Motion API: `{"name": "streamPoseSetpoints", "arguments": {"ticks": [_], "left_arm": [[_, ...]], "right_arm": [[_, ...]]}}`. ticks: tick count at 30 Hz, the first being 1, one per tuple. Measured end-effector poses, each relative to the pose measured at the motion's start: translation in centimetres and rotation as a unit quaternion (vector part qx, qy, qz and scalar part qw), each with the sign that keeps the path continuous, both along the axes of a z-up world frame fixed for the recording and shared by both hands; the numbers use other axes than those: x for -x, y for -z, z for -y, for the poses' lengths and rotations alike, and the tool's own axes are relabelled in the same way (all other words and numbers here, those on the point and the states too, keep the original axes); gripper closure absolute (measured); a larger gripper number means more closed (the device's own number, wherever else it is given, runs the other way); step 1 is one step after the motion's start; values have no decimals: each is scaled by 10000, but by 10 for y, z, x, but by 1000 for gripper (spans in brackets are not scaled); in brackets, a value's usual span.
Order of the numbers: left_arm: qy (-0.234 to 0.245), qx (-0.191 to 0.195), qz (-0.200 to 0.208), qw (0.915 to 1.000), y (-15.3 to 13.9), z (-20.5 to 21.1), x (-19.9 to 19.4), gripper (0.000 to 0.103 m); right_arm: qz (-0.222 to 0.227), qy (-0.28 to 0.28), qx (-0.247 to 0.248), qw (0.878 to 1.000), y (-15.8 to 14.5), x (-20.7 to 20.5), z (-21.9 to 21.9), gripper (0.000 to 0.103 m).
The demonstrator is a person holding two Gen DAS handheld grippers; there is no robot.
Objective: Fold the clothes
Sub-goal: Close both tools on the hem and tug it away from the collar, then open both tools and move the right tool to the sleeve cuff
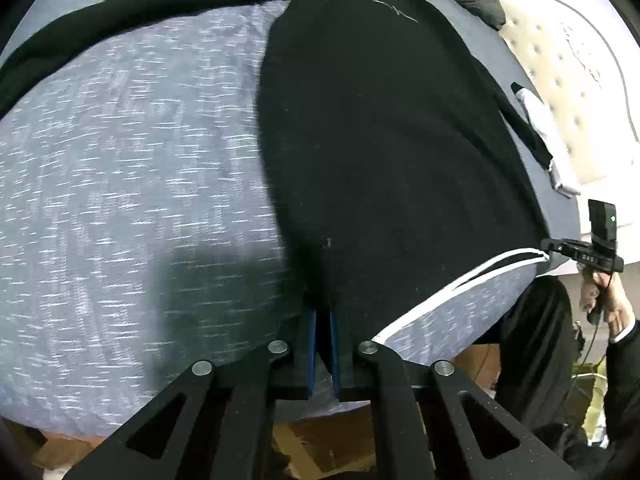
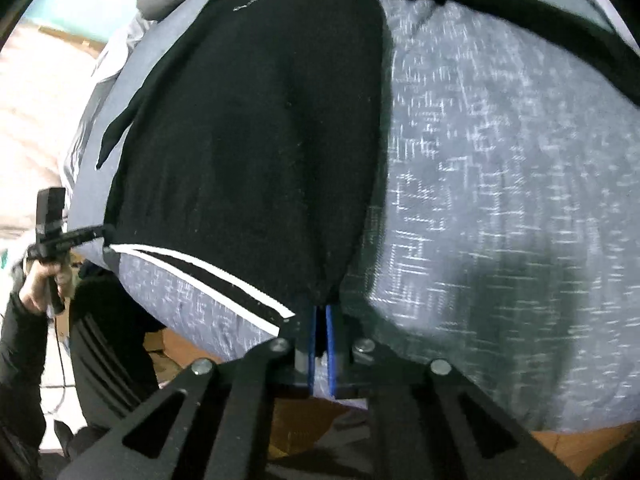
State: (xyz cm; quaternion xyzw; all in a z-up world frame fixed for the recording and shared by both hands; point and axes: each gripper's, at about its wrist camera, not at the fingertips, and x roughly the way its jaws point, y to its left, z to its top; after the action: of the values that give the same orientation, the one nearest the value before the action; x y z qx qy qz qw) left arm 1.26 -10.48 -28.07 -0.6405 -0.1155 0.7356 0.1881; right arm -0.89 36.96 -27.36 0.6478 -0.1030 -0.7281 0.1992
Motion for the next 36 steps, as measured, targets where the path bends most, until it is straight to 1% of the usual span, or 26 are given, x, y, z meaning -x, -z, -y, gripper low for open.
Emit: {"name": "streamPoseSetpoints", "arguments": {"ticks": [2, 3, 5, 8, 11, 13, 14, 17, 19, 21, 22, 23, 25, 26, 28, 30, 33, 36], "left_arm": [[-6, 23, 65, 10000, 6, 0, 3, 98], [-24, 18, 95, 10000, 9, -1, 6, 98], [-61, 21, 130, 9999, 14, -2, 8, 98], [-29, 52, 143, 9999, 17, -5, 10, 98], [6, 49, 176, 9998, 17, -8, 11, 97], [15, 37, 144, 9999, 14, -12, 12, 95], [-6, 29, 118, 9999, 11, -13, 13, 94], [-150, -50, -5, 9999, 0, -13, 16, 93], [-295, -115, -123, 9994, -9, -10, 19, 90], [-395, -61, -292, 9988, -19, -8, 23, 90], [-450, -28, -390, 9982, -23, -6, 26, 90], [-512, -7, -479, 9975, -27, -5, 28, 90], [-645, 27, -662, 9957, -33, 2, 36, 90], [-701, 61, -756, 9946, -36, 9, 39, 90], [-743, 117, -868, 9934, -43, 19, 48, 90], [-772, 166, -961, 9922, -51, 26, 59, 88], [-807, 202, -1031, 9912, -53, 26, 69, 86], [-881, 177, -1061, 9903, -54, 24, 73, 85]], "right_arm": [[-10, -126, -171, 9998, 0, -3, -3, 100], [47, -165, -235, 9996, 6, -6, 3, 100], [106, -191, -378, 9990, 16, -8, 0, 100], [143, -152, -365, 9991, 22, -9, 4, 100], [195, -370, -362, 9985, 19, -12, 10, 100], [171, -356, -393, 9984, 15, -10, 8, 98], [161, -312, -321, 9989, 12, -7, 5, 97], [73, -164, -168, 9997, 1, 1, -8, 90], [-96, 117, -42, 9999, -11, 9, -27, 82], [-278, 541, 161, 9980, -23, 20, -52, 65], [-387, 778, 271, 9958, -29, 26, -66, 63], [-532, 1045, 343, 9925, -35, 31, -83, 62], [-838, 1502, 317, 9846, -44, 40, -109, 60], [-981, 1783, 275, 9787, -48, 45, -125, 58], [-1096, 2295, 293, 9667, -52, 53, -152, 56], [-1216, 2769, 266, 9528, -55, 60, -179, 46], [-1399, 3392, 210, 9300, -53, 66, -215, 43], [-1372, 3784, 310, 9149, -44, 67, -234, 41]]}}
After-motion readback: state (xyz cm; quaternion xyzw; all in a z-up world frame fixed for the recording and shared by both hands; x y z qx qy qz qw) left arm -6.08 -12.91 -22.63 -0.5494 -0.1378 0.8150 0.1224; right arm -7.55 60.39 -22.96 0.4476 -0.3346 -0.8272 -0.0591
